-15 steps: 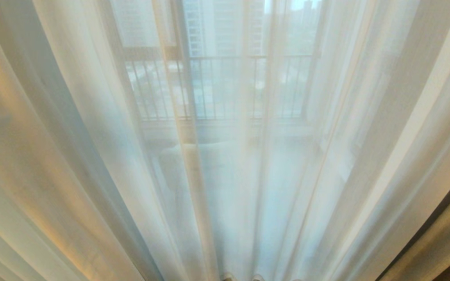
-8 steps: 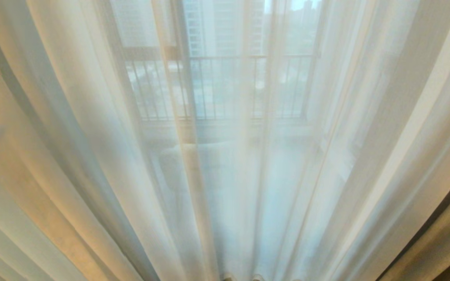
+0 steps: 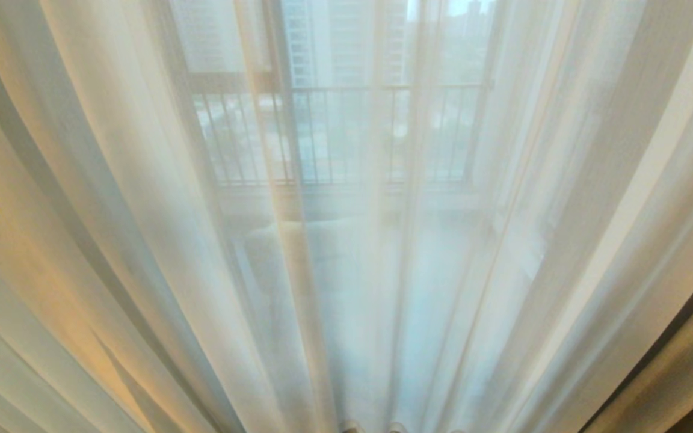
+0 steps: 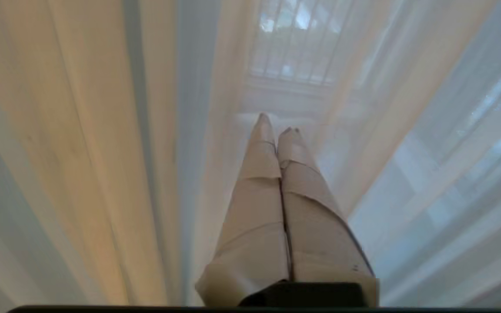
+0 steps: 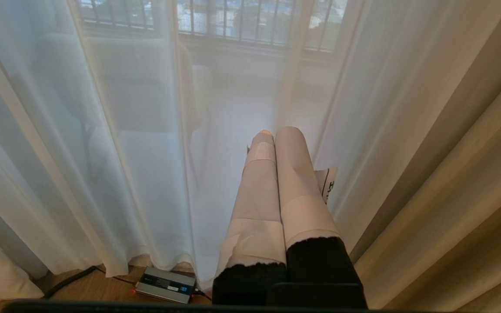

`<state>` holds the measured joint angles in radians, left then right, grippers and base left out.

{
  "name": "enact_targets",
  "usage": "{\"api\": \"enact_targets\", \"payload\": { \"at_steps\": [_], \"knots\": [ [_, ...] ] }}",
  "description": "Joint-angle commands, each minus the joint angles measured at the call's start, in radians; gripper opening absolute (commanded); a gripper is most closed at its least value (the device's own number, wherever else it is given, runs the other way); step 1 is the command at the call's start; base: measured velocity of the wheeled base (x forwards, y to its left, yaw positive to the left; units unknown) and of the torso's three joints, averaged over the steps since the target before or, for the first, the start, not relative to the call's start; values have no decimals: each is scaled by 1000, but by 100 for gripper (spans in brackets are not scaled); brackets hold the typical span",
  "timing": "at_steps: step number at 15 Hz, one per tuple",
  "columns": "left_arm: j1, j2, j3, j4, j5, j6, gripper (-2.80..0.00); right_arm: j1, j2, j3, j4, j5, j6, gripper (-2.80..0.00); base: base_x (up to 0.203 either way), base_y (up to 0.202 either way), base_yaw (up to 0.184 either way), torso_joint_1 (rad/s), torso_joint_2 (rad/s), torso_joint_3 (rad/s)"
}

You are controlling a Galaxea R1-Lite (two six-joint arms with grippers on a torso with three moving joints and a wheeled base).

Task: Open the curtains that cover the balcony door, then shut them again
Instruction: Close the inner curtains on both sides

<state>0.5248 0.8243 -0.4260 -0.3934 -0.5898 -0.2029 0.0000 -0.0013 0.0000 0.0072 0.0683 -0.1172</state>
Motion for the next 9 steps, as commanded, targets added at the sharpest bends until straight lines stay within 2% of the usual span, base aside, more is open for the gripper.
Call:
{"api": "enact_targets", "payload": {
  "at_steps": [1, 6, 7, 9],
  "knots": [
    [-27, -45, 58, -1, -6, -1, -280, 0, 1, 0, 0, 1, -1, -280, 0, 0, 0, 0, 0, 0],
    [-95, -129, 177, 8, -10, 5, -280, 0, 1, 0, 0, 1, -1, -280, 0, 0, 0, 0, 0, 0],
    [-104, -162, 198, 41, -9, 17, -280, 0, 1, 0, -1, 1, -1, -280, 0, 0, 0, 0, 0, 0],
    [-192, -226, 197, 196, 4, 51, -280, 0, 1, 0, 0, 1, -1, -280, 0, 0, 0, 0, 0, 0]
  ]
}}
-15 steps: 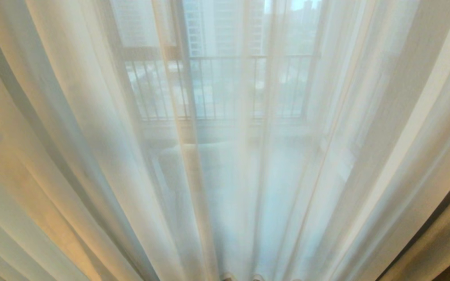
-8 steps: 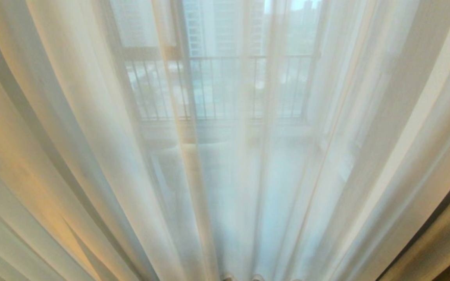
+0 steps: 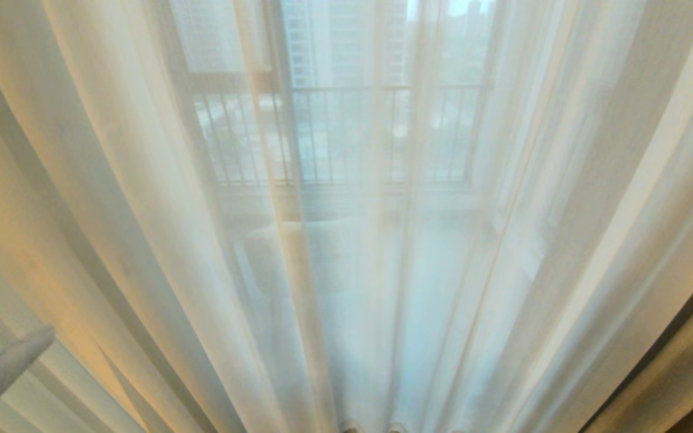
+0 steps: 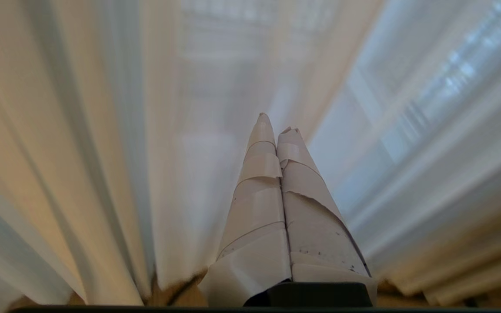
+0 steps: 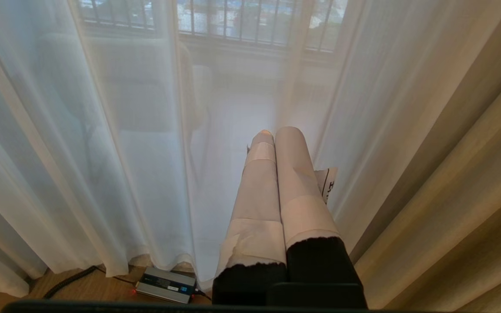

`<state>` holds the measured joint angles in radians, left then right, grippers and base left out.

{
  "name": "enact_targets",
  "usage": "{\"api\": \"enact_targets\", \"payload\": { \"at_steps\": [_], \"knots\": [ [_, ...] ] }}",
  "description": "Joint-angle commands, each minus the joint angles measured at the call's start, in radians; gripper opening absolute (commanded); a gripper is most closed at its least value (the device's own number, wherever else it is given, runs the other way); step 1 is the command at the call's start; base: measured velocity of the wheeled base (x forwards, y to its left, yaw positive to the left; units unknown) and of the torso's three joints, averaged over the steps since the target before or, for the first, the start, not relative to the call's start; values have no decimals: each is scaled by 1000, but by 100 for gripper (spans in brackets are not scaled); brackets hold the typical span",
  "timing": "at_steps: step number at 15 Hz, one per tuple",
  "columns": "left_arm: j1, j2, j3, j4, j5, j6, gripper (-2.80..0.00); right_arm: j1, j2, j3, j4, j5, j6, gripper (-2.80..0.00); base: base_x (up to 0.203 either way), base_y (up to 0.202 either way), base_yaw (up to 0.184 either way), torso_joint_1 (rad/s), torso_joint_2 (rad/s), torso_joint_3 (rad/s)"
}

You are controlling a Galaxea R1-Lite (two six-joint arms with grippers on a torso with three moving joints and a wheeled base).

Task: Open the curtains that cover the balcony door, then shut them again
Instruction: Close the inner curtains on both sides

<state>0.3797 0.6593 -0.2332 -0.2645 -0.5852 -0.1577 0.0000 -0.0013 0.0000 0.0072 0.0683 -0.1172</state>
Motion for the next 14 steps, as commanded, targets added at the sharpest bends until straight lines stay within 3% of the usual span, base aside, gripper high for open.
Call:
{"api": "enact_targets", "payload": {
  "at_steps": [1, 3, 6, 7, 11, 14],
  "knots": [
    [-106, -95, 0, 139, 15, 33, -280, 0, 1, 0, 0, 1, -1, -280, 0, 0, 0, 0, 0, 0],
    [-202, -181, 36, 201, 112, 80, -280, 0, 1, 0, 0, 1, -1, -280, 0, 0, 0, 0, 0, 0],
    [-365, -315, 143, 211, 349, 106, -280, 0, 1, 0, 0, 1, -1, -280, 0, 0, 0, 0, 0, 0],
    [-402, -359, 174, 211, 397, 110, -280, 0, 1, 0, 0, 1, -1, -280, 0, 0, 0, 0, 0, 0],
    [-395, -508, 222, 214, 534, 116, -280, 0, 1, 0, 0, 1, -1, -280, 0, 0, 0, 0, 0, 0],
    [-383, -656, 230, 244, 585, 113, -280, 0, 1, 0, 0, 1, -1, -280, 0, 0, 0, 0, 0, 0]
  ]
}}
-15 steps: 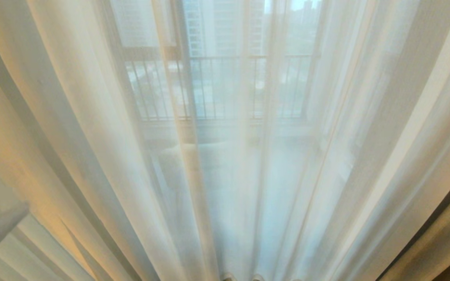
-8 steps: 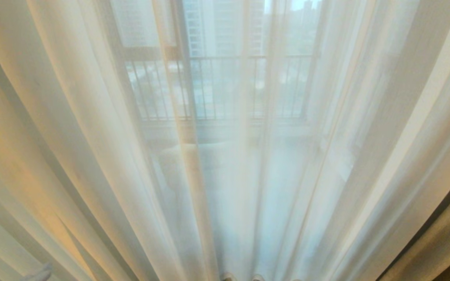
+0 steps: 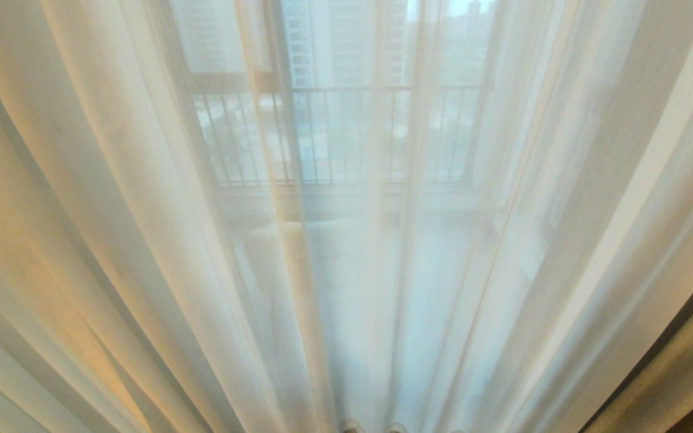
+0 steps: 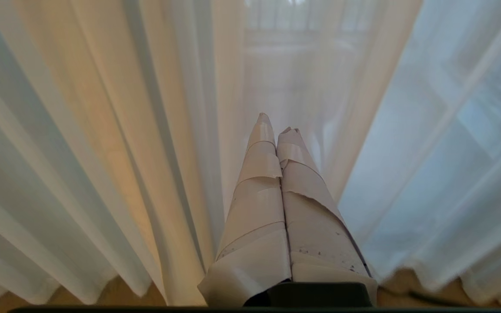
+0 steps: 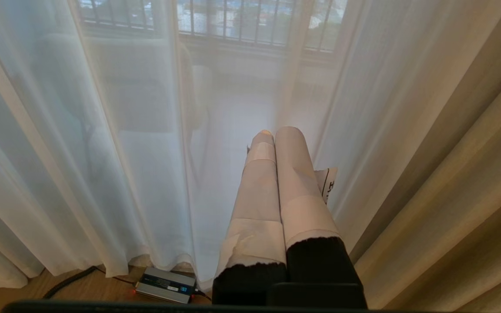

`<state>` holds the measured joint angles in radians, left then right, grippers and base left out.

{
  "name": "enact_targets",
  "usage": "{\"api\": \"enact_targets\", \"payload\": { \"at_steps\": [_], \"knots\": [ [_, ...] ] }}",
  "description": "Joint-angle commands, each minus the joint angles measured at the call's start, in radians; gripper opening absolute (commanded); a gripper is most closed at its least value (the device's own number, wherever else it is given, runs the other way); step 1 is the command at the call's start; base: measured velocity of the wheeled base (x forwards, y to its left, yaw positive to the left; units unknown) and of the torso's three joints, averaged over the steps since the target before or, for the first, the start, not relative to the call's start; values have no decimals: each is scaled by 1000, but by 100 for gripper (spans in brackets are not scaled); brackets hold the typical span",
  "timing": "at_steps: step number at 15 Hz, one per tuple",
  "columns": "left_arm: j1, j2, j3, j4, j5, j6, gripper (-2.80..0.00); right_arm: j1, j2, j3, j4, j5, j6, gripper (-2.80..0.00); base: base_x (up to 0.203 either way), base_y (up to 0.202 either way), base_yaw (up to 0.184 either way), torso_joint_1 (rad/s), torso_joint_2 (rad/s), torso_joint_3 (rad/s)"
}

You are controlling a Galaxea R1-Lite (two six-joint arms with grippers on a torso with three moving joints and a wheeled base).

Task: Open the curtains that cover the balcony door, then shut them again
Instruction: Close the inner curtains on both sides, then close the outer curtains on both sides

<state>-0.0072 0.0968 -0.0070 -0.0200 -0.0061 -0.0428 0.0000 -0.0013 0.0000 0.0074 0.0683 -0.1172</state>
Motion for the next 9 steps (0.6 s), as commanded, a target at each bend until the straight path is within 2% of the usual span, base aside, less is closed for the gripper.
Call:
{"api": "enact_targets", "payload": {
  "at_steps": [1, 9],
  "knots": [
    [6, -97, 5, 2, 11, 0, -280, 0, 1, 0, 0, 1, 0, -280, 0, 0, 0, 0, 0, 0],
    [6, -97, 5, 3, 12, 3, -280, 0, 1, 0, 0, 1, -1, -280, 0, 0, 0, 0, 0, 0]
  ]
}}
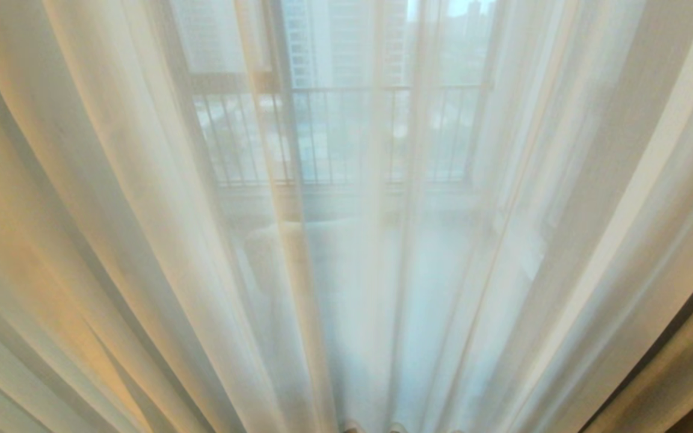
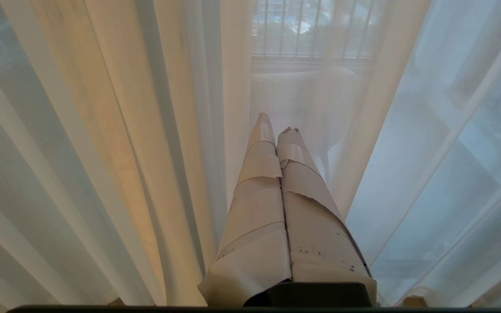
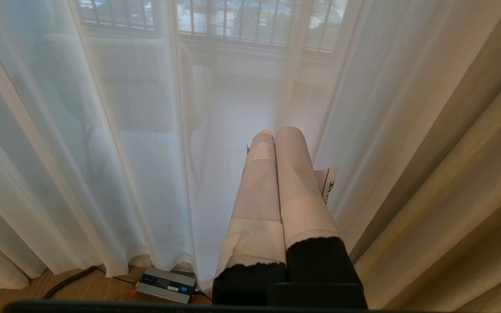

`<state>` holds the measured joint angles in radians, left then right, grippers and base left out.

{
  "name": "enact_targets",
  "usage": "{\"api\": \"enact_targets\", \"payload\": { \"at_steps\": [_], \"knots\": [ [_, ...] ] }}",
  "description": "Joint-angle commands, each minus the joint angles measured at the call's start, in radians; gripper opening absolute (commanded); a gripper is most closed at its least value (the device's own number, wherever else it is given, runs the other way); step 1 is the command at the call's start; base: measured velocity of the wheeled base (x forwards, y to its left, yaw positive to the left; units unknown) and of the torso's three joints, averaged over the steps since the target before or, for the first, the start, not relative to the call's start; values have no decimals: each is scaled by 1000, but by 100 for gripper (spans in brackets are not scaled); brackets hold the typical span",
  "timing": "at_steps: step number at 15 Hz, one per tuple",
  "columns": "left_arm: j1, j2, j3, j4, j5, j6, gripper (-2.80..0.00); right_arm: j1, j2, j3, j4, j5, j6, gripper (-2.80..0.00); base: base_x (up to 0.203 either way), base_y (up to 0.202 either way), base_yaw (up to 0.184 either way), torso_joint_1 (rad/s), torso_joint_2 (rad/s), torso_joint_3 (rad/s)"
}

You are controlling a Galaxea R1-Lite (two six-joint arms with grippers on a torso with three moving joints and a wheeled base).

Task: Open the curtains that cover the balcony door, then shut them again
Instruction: Close the outer curtains on both sides

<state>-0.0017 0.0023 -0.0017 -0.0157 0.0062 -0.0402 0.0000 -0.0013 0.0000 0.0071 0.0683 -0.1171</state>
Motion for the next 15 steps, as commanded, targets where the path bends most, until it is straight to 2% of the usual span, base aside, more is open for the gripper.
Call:
{"api": "enact_targets", "payload": {
  "at_steps": [1, 15],
  "knots": [
    [0, -2, 0, -1, 0, 0, -280, 0, 1, 0, 1, 1, -1, -280, 0, 0, 0, 0, 0, 0],
    [0, -2, 0, -1, -2, -2, -280, 0, 1, 0, 1, 1, -1, -280, 0, 0, 0, 0, 0, 0]
  ]
}}
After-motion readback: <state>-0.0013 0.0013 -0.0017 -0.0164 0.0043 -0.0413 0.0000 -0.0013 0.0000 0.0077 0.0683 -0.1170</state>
